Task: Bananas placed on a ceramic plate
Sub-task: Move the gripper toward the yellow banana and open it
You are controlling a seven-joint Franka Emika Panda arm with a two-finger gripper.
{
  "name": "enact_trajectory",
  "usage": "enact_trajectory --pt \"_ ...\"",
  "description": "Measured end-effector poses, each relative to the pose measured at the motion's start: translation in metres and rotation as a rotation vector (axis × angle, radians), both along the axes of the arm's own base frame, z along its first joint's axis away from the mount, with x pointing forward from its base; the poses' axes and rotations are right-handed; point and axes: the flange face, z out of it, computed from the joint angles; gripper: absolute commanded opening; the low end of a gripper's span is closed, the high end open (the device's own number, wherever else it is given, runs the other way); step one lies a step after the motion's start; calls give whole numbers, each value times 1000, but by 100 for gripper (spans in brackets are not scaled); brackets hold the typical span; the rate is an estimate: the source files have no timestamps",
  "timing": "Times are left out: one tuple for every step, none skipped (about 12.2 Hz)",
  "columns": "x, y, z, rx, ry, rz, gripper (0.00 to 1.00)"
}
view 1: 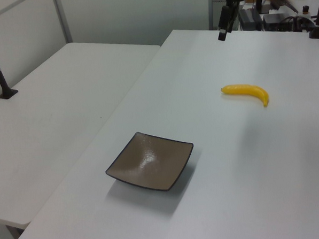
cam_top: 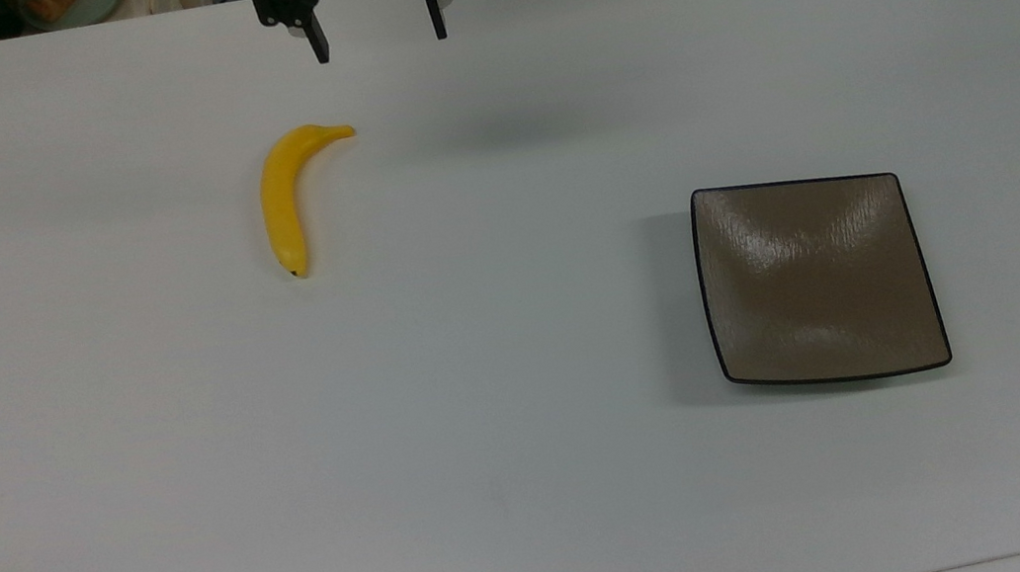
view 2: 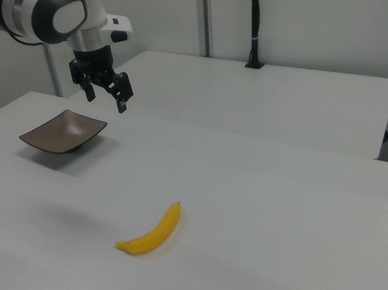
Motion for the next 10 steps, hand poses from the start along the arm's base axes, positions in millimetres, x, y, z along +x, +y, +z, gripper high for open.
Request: enact_trajectory --pt "0 0 -1 0 2 1 100" --pt "0 0 -3 -1 6 0 100" --pt "0 0 -6 -1 12 0 100" --pt "0 0 -10 -2 19 0 100" --pt "0 0 -13 -3 26 0 100" --pt "0 -1 -14 -3 28 -1 100" --pt "0 -1 -15 -3 29 -1 100" --pt "0 -1 -15 -3 30 -2 100" --pt "-1 -1 -16 -3 31 -2 100" --pt "-1 -1 -17 -4 34 -1 100"
